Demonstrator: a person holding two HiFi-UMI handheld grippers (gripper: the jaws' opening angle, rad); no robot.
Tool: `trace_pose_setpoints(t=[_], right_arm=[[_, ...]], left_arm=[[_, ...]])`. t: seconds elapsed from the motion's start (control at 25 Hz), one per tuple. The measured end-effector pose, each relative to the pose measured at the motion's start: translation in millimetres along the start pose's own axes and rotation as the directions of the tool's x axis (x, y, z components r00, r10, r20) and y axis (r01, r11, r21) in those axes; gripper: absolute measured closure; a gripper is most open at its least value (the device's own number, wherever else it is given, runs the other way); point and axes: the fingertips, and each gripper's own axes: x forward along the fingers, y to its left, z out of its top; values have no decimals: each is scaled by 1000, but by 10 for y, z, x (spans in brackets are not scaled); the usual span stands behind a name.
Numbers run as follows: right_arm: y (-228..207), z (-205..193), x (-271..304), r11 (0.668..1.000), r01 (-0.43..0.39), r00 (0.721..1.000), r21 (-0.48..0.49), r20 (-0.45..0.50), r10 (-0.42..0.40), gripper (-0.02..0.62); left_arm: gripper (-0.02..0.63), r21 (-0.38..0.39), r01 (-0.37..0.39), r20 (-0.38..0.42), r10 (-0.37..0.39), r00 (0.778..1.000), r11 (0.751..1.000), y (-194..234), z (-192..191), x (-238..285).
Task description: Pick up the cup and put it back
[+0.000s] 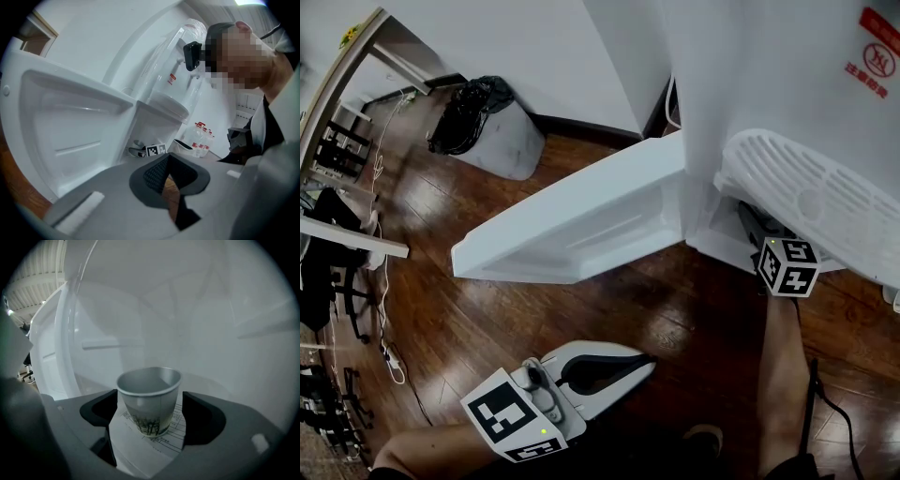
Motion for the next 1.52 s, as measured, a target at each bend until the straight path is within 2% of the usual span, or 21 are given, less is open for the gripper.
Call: trace_pose_setpoints(t=[0.24, 0.36, 0.4, 0.48, 0.56, 0.68, 0.76, 0.88, 0.96, 1.2, 1.32, 1.52], right_arm=[[69, 52, -248, 1000, 3, 1000, 15, 25, -4, 144], [295, 132, -591, 999, -41, 998, 18, 41, 41, 147], [409, 166, -718, 997, -71, 997, 17, 45, 70, 165], [643, 238, -996, 991, -134, 990, 21, 52, 132, 240], [853, 352, -1291, 980, -195, 979, 37, 69, 192, 247], [1083, 700, -1730, 961, -275, 955, 39, 124, 268, 259], [1165, 1000, -2024, 951, -309, 940, 12, 158, 303, 294], [1234, 1466, -2422, 943, -330, 921, -43, 207, 331, 344], [1303, 1738, -2658, 938, -336, 909, -79, 233, 345, 364], [1608, 2212, -2978, 910, -383, 879, -160, 240, 412, 384], [1695, 2319, -2974, 904, -394, 873, -167, 237, 425, 411], [1797, 2712, -3119, 908, -399, 881, -128, 222, 418, 411]], left_arm=[[604, 22, 10, 21, -11, 1000, 1000, -90, 63, -33], [604, 67, 42, 45, -45, 998, 997, -207, 164, -31], [604, 93, 65, 58, -71, 996, 994, -278, 218, -21], [604, 153, 114, 81, -127, 989, 982, -456, 341, 7], [604, 207, 133, 95, -155, 983, 969, -612, 476, 16], [604, 261, 93, 126, -130, 983, 961, -665, 770, -26], [604, 287, 45, 164, -96, 982, 957, -629, 1016, -90], [604, 319, -19, 214, -52, 975, 947, -596, 1294, -223], [604, 337, -35, 233, -47, 971, 941, -639, 1375, -331], [604, 288, -64, 263, -14, 965, 955, -533, 1449, -525], [604, 306, -98, 300, 2, 954, 947, -394, 1613, -646], [604, 363, -213, 377, 66, 924, 907, -279, 2197, -1002]])
